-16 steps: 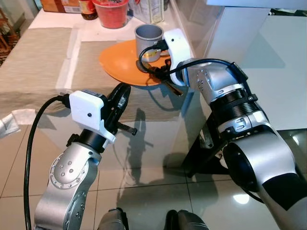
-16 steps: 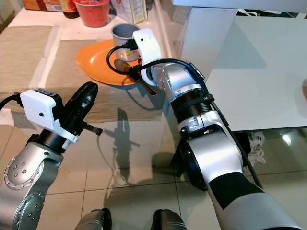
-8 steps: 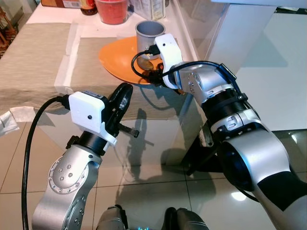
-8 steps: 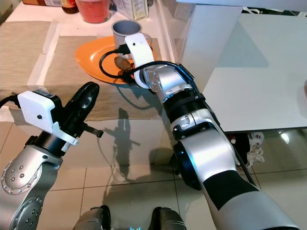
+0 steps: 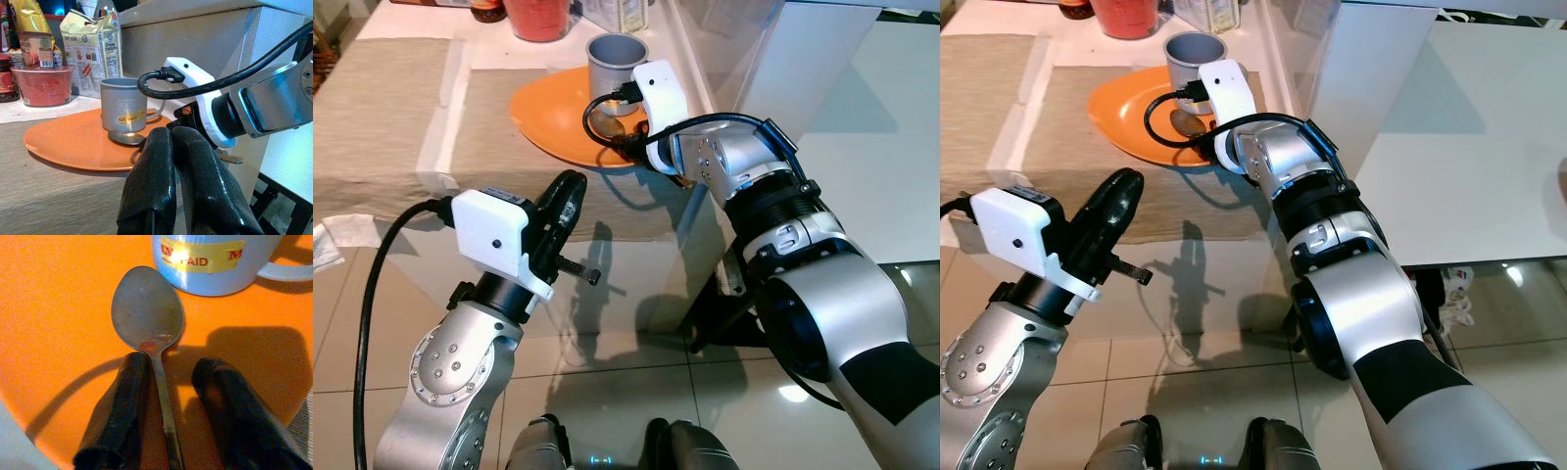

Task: Setting the table

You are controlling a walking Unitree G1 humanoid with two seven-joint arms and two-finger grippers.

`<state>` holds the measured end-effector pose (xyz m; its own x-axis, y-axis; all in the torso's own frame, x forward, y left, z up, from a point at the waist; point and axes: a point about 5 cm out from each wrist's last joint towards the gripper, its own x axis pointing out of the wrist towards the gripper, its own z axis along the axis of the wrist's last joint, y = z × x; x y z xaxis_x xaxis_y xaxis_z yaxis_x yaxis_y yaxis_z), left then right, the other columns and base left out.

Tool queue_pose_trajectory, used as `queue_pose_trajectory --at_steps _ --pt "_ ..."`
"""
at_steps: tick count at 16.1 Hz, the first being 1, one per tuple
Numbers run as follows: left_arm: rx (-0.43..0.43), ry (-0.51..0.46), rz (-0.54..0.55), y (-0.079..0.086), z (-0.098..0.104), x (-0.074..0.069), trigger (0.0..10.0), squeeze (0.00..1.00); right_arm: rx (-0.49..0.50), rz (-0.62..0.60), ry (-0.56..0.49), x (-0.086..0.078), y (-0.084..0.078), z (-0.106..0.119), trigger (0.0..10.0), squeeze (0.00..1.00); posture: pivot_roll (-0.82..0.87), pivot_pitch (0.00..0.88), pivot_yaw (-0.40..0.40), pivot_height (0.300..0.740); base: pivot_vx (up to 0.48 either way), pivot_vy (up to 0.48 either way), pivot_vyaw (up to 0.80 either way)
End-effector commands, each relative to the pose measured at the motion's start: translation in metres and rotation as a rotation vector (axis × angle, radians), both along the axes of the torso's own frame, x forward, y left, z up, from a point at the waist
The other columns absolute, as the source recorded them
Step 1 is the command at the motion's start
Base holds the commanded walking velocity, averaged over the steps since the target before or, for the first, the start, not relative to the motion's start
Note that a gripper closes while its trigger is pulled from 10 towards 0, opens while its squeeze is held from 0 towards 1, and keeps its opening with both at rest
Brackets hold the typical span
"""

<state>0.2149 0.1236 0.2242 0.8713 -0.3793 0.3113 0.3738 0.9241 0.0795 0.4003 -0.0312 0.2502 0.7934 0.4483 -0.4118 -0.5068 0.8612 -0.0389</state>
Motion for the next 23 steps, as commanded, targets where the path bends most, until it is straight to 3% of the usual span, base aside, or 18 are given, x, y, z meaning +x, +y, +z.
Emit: queue_pose_trajectory --at_steps 1,11,16,19,21,22,23 --pt "0.008 -0.002 0.006 -0.001 0.001 -0.003 10.0 0.00 -0.004 -0.003 0.055 -0.001 0.000 -0.010 0.0 0.00 -0.01 0.227 -0.073 0.740 0.000 0.000 0.00" --pt "0.002 -0.016 0.022 -0.001 0.005 -0.001 10.0 0.00 -0.010 0.032 0.033 -0.001 0.005 -0.003 0.0 0.00 -0.01 0.210 -0.080 0.740 0.000 0.000 0.00" --pt "0.005 -0.021 0.022 0.000 0.005 0.002 10.0 0.00 0.042 0.074 0.013 -0.002 0.012 0.003 0.0 0.00 -0.01 0.197 -0.075 0.740 0.000 0.000 0.00" --pt "0.003 -0.028 0.026 0.001 0.007 0.003 10.0 0.00 0.119 0.112 0.002 -0.004 0.017 0.009 0.0 0.00 -0.01 0.184 -0.076 0.740 0.000 0.000 0.00" --pt "0.000 -0.034 0.036 0.003 0.008 0.006 10.0 0.00 0.289 0.187 -0.059 -0.006 0.025 0.026 0.0 0.00 0.00 0.168 -0.073 0.740 0.000 0.000 0.00" --pt "-0.002 -0.035 0.041 0.003 0.008 0.007 10.0 0.00 0.313 0.191 -0.076 -0.006 0.025 0.028 0.0 0.00 0.00 0.168 -0.073 0.740 0.000 0.000 0.00" --pt "-0.012 -0.037 0.063 0.006 0.008 0.009 10.0 0.00 0.402 0.176 -0.134 -0.005 0.022 0.037 6.4 0.00 0.00 0.156 -0.071 0.740 0.000 0.000 0.00"
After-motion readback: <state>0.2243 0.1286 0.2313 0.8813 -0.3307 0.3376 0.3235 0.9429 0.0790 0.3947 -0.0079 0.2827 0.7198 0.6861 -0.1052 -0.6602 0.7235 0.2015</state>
